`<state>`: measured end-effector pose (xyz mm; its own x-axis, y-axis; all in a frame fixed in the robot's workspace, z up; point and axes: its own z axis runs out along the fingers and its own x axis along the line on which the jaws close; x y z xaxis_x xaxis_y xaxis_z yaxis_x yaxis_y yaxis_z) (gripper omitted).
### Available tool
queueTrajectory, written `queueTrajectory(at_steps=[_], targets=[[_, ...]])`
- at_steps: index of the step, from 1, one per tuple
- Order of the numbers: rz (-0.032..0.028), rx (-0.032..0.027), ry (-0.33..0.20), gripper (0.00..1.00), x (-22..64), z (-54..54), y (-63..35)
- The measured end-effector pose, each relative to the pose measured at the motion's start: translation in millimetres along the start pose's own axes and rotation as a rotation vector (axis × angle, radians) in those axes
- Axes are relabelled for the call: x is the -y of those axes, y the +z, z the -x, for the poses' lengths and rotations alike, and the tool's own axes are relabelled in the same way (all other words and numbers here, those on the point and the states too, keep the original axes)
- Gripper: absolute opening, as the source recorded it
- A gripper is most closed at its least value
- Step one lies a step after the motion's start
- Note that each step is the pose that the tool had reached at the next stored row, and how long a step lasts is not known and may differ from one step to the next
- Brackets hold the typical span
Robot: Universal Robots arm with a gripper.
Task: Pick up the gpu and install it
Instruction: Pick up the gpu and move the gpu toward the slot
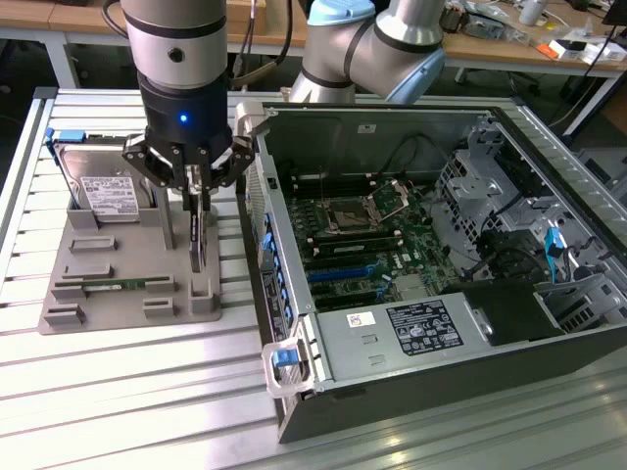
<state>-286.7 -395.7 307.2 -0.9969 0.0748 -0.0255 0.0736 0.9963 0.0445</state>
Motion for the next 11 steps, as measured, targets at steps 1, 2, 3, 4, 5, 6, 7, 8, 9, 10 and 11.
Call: queueTrajectory(at_steps=[1, 2, 3, 4, 5, 6, 7, 8, 9, 10, 11], targets=[[0.0000, 0.0000, 0.000, 0.26, 0.0, 0.0, -1.1], [0.0000, 0.0000, 0.000, 0.26, -0.1, 0.0, -2.6], [0.0001, 0.0001, 0.000, 0.26, -0.2, 0.1, -3.9], [0.0000, 0.0000, 0.000, 0.26, -0.2, 0.1, -5.4], [0.0000, 0.0000, 0.000, 0.26, -0.3, 0.2, -6.5], [0.0000, 0.0000, 0.000, 0.26, -0.3, 0.2, -7.8], [0.0000, 0.0001, 0.000, 0.26, -0.4, 0.2, -9.1], [0.0000, 0.0000, 0.000, 0.26, -0.5, 0.3, -10.3], [0.0000, 0.0001, 0.000, 0.26, -0.5, 0.3, -11.8], [0.0000, 0.0000, 0.000, 0.26, -0.6, 0.3, -13.1], [0.0000, 0.0000, 0.000, 0.26, -0.6, 0.4, -14.2]])
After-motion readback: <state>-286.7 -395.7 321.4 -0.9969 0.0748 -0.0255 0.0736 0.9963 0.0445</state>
